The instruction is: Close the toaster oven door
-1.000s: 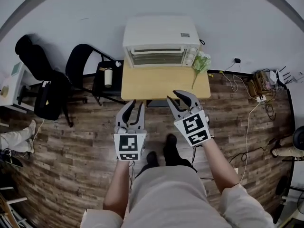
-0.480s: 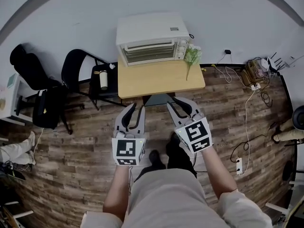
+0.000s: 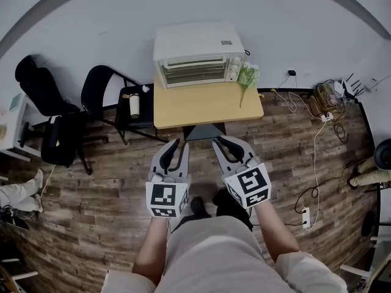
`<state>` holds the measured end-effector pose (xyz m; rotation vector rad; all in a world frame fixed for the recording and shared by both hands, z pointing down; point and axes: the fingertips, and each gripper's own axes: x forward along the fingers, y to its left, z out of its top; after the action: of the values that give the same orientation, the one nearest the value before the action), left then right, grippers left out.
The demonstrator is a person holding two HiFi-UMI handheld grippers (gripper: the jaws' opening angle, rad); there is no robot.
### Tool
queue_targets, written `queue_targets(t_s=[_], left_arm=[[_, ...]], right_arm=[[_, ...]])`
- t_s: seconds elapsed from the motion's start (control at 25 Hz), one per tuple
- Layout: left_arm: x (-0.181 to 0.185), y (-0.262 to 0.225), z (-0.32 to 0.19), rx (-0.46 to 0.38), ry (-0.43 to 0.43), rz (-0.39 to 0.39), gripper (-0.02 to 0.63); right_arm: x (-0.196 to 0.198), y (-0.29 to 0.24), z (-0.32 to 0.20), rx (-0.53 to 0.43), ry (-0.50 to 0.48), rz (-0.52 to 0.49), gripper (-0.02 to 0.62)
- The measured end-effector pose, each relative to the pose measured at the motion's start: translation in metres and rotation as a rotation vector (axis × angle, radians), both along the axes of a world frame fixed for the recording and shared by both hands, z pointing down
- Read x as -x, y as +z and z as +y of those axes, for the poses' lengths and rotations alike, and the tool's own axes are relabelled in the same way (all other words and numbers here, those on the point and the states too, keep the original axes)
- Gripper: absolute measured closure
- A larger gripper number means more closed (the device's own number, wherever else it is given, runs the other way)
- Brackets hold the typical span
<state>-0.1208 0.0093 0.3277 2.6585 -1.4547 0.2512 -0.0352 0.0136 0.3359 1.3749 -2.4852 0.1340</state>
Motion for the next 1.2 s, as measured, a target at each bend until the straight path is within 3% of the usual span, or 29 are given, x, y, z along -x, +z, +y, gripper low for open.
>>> queue_targets(t_s=[0.64, 1.2], left_arm=[[-0.001, 0.004, -0.004, 0.023, 0.005, 0.009, 0.586], [-0.015, 0.010, -0.001, 0.048, 0.067, 0.004, 0.595]], right_arm=[[0.011, 0.005, -0.003, 0.023, -0.018, -0.060, 0.595], [0.005, 0.005, -0.002, 0.034, -0.023, -0.067, 0.597]])
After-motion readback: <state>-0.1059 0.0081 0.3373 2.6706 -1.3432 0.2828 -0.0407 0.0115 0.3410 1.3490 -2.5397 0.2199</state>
